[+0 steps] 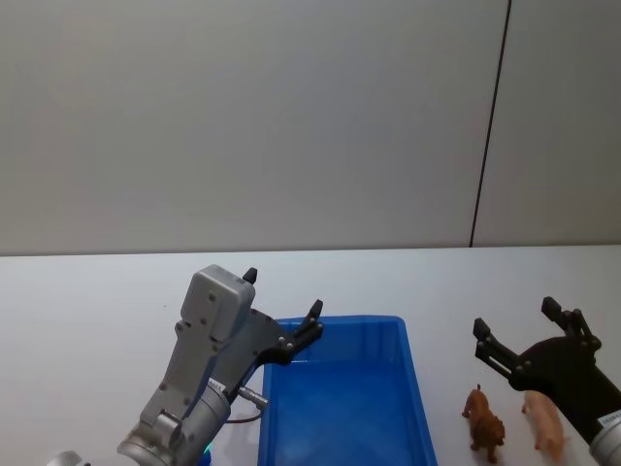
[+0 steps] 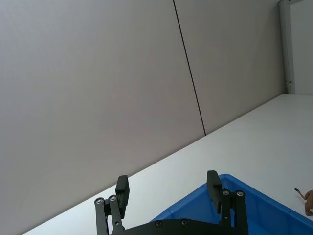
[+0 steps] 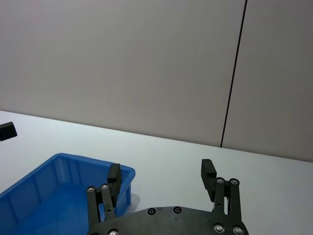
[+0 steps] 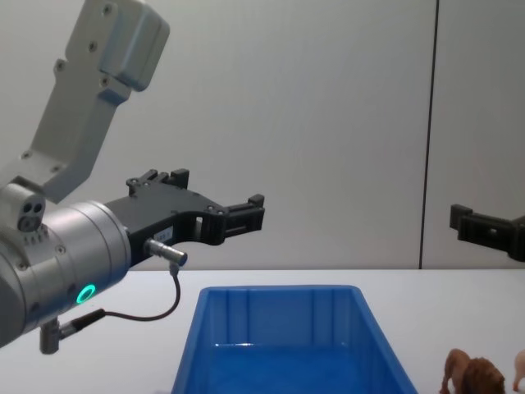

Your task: Pick up the two dolls from the table and place them into the box.

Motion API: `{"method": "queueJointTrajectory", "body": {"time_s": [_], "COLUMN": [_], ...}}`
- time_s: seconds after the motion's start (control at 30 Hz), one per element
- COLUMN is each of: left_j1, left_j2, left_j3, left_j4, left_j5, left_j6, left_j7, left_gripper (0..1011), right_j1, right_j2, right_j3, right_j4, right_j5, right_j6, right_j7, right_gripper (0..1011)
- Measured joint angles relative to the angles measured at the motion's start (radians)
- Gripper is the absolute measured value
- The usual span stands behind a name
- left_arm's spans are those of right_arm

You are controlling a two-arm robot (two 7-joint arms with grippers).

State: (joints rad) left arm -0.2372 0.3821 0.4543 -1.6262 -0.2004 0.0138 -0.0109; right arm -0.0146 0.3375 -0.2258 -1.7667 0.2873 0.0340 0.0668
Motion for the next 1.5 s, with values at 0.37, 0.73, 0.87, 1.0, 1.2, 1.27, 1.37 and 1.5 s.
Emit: {"method": "queueJointTrajectory", "body": {"time_s": [0.37,0.73,0.87,1.0,1.2,1.27,1.37,1.5], "left_j1": [0.000,0.000,0.000,0.000,0.000,0.000,0.000,0.000], "left_j2": [0.000,0.000,0.000,0.000,0.000,0.000,0.000,0.000], "left_j3": [0.000,0.000,0.000,0.000,0.000,0.000,0.000,0.000], "left_j4": [0.000,0.000,0.000,0.000,0.000,0.000,0.000,0.000], "left_j5": [0.000,0.000,0.000,0.000,0.000,0.000,0.000,0.000], "left_j6": [0.000,0.000,0.000,0.000,0.000,0.000,0.000,0.000], "left_j7": [0.000,0.000,0.000,0.000,0.000,0.000,0.000,0.000], "left_gripper": [1001,1001,1001,1001,1001,1001,1001,1001], "right_j1": [0.000,0.000,0.000,0.000,-0.001,-0.003,-0.005,-0.010], "right_j2": [0.000,0.000,0.000,0.000,0.000,0.000,0.002,0.006], "right_j3": [0.000,0.000,0.000,0.000,0.002,0.003,0.006,0.011], "right_j4": [0.000,0.000,0.000,0.000,0.000,-0.002,-0.004,-0.007], "right_j5": [0.000,0.000,0.000,0.000,0.000,0.001,0.003,0.007], "right_j6": [0.000,0.000,0.000,0.000,0.004,0.010,0.020,0.040], "right_j7": [0.000,0.000,0.000,0.000,-0.003,-0.010,-0.018,-0.033], "right_gripper": [1001,1001,1001,1001,1001,1001,1001,1001]}}
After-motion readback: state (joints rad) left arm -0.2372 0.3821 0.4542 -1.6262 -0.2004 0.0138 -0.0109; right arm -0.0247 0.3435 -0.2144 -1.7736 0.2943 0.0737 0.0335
